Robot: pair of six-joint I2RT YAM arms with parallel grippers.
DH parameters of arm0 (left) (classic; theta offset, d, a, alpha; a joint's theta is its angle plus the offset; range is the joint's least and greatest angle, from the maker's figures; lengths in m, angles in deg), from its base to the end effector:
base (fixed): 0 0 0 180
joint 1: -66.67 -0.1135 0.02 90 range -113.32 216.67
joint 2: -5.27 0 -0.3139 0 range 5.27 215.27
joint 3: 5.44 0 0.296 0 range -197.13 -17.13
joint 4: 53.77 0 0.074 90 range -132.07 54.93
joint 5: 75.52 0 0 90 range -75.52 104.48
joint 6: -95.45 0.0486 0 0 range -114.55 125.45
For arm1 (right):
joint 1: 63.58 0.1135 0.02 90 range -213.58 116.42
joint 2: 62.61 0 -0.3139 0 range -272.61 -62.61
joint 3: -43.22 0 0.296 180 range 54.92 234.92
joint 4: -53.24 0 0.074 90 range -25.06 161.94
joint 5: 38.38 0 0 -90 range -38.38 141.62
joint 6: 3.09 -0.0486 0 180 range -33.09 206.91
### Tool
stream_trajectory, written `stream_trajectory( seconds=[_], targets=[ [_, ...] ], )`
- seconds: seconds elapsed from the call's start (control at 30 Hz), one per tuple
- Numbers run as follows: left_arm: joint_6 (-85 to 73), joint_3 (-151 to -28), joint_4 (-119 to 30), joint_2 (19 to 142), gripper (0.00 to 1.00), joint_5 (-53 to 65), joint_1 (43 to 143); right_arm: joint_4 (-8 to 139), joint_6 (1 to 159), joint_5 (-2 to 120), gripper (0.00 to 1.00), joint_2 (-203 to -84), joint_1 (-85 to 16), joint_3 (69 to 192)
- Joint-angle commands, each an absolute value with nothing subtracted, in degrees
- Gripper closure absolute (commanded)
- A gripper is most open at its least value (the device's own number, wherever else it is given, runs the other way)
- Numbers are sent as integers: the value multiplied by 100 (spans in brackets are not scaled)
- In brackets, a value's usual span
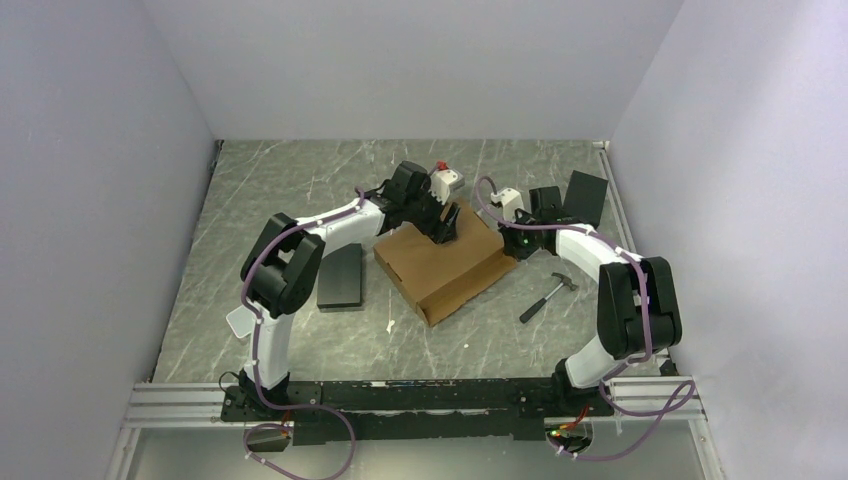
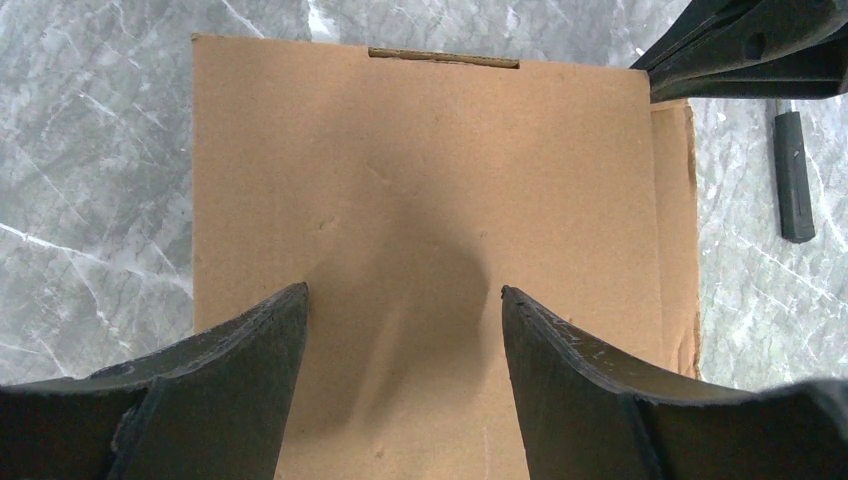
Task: Fold the paper box
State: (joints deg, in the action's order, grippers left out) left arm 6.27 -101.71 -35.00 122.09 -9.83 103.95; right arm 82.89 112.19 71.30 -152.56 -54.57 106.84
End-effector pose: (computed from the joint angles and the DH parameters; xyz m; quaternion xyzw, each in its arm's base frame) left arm 0.4098 -0.3371 0.2148 0.3736 0.8057 -0.3116 0.3379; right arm 0.3451 0.0713 0.1968 -0.3255 0.8856 0.1210 0.3085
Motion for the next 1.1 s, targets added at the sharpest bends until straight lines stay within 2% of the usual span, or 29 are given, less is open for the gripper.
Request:
stream_trajectory(
  seconds=[0.0,0.1,0.17,0.4,0.67,0.83,1.07],
  targets=[
    [232,-9820,-2342,12750,25,-1589,10703,7576,11148,7792,100,-15245,-5421,10935],
    [90,-9865,-2319,12762,25,-1504,10624,7856,11218,8031,99,-15153,-5600,10960],
    [27,-9880,-2314,12755,25,-1498,10552,8012,11282,8194,94,-15006,-5739,10930],
    [1,-9914,-2238,12762,24,-1479,10463,8243,11381,8670,65,-14521,-6020,10814],
    [-35,-9998,-2215,12743,24,-1500,10448,8663,11738,8780,53,-14272,-6309,10826],
    [-57,-10020,-2256,12770,24,-1559,10451,8653,11111,8585,52,-14632,-6819,10750],
    [-105,-9980,-2330,12740,24,-1607,10454,8708,10723,9340,55,-15486,-7156,10911]
  ],
)
